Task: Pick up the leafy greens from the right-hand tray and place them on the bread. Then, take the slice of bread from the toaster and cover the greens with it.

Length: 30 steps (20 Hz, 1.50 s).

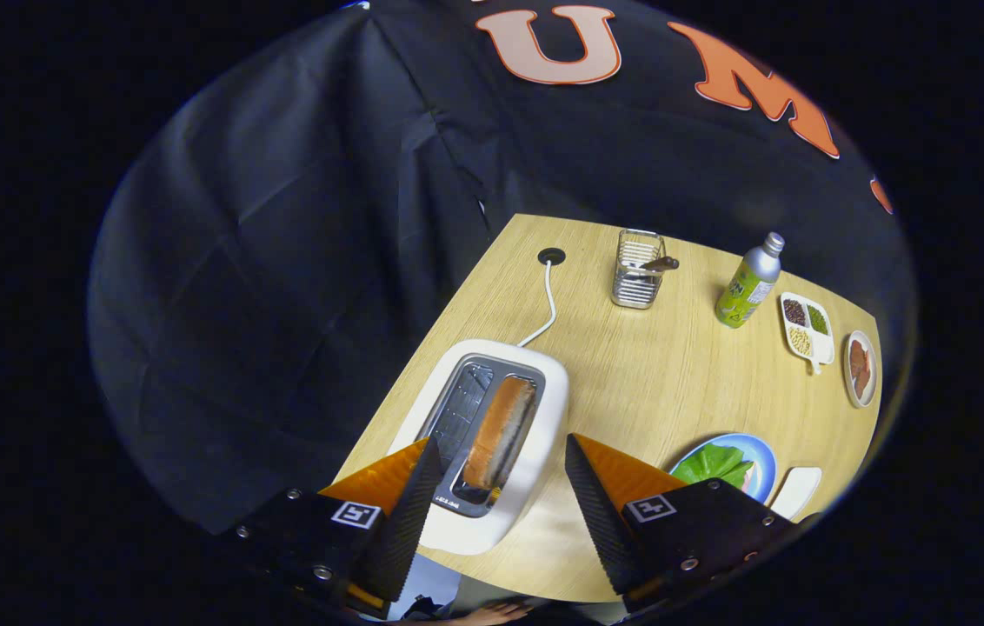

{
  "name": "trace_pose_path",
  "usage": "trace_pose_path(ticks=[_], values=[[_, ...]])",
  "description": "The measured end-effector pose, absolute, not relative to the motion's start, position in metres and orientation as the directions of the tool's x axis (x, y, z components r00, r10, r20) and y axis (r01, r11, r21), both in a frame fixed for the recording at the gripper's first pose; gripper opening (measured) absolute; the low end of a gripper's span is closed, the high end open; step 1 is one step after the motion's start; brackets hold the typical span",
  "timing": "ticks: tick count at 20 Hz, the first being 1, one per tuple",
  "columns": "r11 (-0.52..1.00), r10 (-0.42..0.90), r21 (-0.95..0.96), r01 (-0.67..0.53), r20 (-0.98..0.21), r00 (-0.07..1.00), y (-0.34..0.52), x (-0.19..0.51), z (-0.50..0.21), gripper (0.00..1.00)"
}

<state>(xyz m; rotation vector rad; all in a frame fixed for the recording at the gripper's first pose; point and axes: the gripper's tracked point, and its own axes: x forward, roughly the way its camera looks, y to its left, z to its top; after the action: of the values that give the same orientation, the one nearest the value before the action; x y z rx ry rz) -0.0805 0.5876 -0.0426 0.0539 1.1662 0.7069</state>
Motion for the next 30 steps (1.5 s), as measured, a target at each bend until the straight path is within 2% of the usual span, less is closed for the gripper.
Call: trace_pose_path(ticks=[5,8,11,15,20,23,26,30], values=[[0.808,0.481,0.351,-0.473,-0.856,0.187,0.601,-0.079,-0.06,0.79],[0.829,0.476,0.375,-0.416,-0.862,0.172,0.61,-0.077,-0.059,0.69],[0.845,0.444,0.346,-0.407,-0.878,0.177,0.613,-0.073,-0.064,0.62],[0.85,0.446,0.374,-0.372,-0.886,0.129,0.624,-0.084,-0.065,0.46],[0.865,0.422,0.349,-0.36,-0.894,0.147,0.627,-0.079,-0.069,0.27],[0.872,0.416,0.338,-0.355,-0.893,0.171,0.622,-0.071,-0.067,0.23],[0.872,0.417,0.328,-0.363,-0.887,0.199,0.613,-0.066,-0.063,0.12],[0.857,0.462,0.363,-0.364,-0.856,0.234,0.606,-0.059,-0.043,0.08]])
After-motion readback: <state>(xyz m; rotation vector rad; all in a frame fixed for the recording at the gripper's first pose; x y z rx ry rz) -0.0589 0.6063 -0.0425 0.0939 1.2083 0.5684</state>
